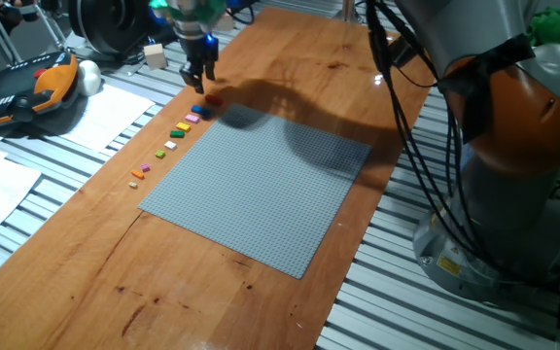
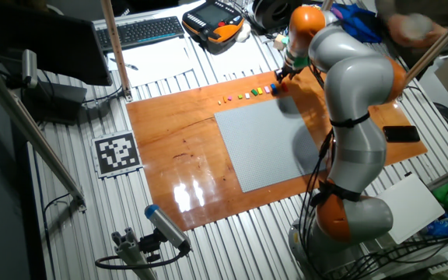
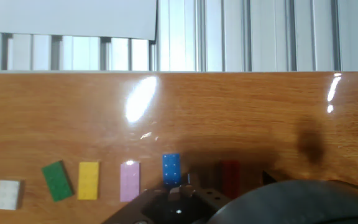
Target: Stack small Lego blocks one on top of the other
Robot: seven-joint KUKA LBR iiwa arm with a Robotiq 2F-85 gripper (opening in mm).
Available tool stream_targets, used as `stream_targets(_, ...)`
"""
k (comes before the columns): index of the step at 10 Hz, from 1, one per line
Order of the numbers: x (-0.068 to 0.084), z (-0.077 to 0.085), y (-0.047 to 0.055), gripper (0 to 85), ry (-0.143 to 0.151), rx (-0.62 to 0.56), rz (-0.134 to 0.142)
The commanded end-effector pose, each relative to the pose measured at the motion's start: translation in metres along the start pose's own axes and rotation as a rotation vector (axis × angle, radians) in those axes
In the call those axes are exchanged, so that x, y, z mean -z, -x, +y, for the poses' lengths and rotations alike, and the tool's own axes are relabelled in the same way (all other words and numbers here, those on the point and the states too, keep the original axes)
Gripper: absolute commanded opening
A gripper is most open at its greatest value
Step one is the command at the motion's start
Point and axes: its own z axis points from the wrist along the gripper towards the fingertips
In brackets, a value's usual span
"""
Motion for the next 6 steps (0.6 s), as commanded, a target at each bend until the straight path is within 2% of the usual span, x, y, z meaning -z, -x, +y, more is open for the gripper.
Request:
stream_targets(1, -0.005, -0.001, -0.002, 51.0, 0.001, 0.004, -0.005)
stream_targets(2, -0.008, -0.003, -0.003, 51.0, 0.001, 0.009, -0.011)
stream_targets(3, -0.010, -0.004, -0.003, 34.0, 0.002, 0.010, -0.013)
stream_targets(6, -0.020, -0.006, -0.003, 34.0, 0.011, 0.023, -0.013)
